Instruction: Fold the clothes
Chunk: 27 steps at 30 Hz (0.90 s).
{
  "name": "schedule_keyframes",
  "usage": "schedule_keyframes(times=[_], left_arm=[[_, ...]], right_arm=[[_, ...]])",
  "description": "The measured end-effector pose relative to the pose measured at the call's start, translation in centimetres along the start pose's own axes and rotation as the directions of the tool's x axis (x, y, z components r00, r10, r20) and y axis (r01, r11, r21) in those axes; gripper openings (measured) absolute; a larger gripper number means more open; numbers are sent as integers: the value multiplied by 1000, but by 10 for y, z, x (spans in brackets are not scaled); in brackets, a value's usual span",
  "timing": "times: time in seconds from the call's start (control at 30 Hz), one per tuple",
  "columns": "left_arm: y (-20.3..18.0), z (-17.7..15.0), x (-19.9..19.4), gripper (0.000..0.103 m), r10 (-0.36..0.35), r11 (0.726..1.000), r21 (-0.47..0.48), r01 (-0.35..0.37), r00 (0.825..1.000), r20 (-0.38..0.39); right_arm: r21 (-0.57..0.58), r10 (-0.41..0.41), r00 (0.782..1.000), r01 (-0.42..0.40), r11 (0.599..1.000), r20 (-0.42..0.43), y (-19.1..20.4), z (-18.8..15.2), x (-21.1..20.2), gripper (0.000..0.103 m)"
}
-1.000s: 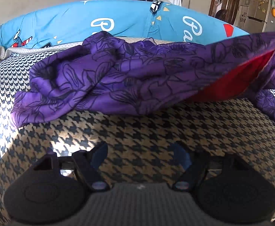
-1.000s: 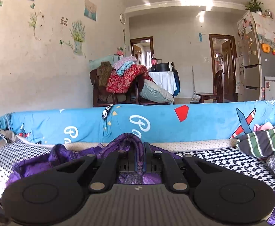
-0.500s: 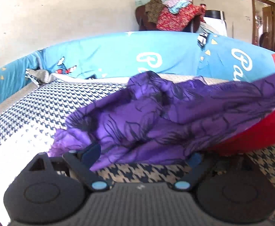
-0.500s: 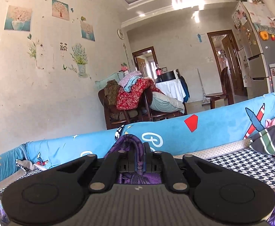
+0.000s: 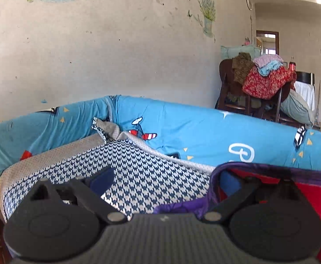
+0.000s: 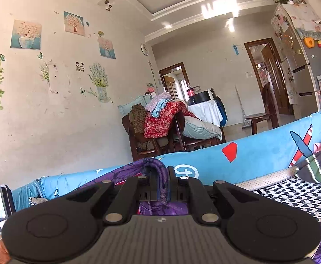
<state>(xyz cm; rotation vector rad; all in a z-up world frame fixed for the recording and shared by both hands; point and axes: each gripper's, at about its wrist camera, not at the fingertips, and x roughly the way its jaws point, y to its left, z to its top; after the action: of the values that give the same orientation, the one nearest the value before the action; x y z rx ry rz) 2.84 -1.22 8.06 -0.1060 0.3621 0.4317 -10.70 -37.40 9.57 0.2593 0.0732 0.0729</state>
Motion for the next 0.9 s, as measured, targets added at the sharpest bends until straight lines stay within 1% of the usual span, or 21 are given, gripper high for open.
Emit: schedule_keyframes(times=[0.07, 0.17, 0.23, 0.3, 0.37, 0.47, 0.57, 0.73, 0.83, 0.9], left_arm=[[5, 12, -13, 99, 2, 1000, -12, -2, 1000, 10], [13, 18, -31, 100, -31, 1000, -2, 31, 999, -11], [17, 8, -37, 103, -34, 999, 19, 35, 999, -25], [16, -10, -32, 103, -71, 995, 58, 76, 994, -77], [15, -31, -22, 103, -114, 990, 59, 125, 981, -159], [18, -67, -11, 103, -173, 981, 41, 189, 952, -251], [18, -94, -13, 103, -184, 974, 80, 214, 943, -278], [24, -114, -12, 103, -184, 966, 120, 227, 938, -295], [27, -122, -6, 103, -155, 970, 135, 205, 939, -307], [31, -128, 0, 103, -138, 972, 139, 191, 936, -325]], right_arm=[[7, 6, 1000, -6, 1000, 14, 2, 2, -6, 7], [11, 5, 1000, -5, 1000, 26, 3, 6, -16, 7], [-9, -20, 1000, 20, 1000, 18, 3, 3, -22, 7], [-27, -40, 999, 40, 999, 5, 3, -1, -27, 7], [-40, -62, 997, 61, 997, -39, -1, -11, -25, 7], [-105, -137, 986, 127, 986, -99, -4, -29, -15, 7], [-120, -178, 972, 160, 980, -152, -10, -39, -8, 7], [-126, -235, 957, 215, 968, -172, -20, -48, -8, 7], [-111, -255, 950, 238, 965, -181, -26, -51, -8, 7], [-101, -269, 946, 255, 962, -183, -29, -51, -9, 7]])
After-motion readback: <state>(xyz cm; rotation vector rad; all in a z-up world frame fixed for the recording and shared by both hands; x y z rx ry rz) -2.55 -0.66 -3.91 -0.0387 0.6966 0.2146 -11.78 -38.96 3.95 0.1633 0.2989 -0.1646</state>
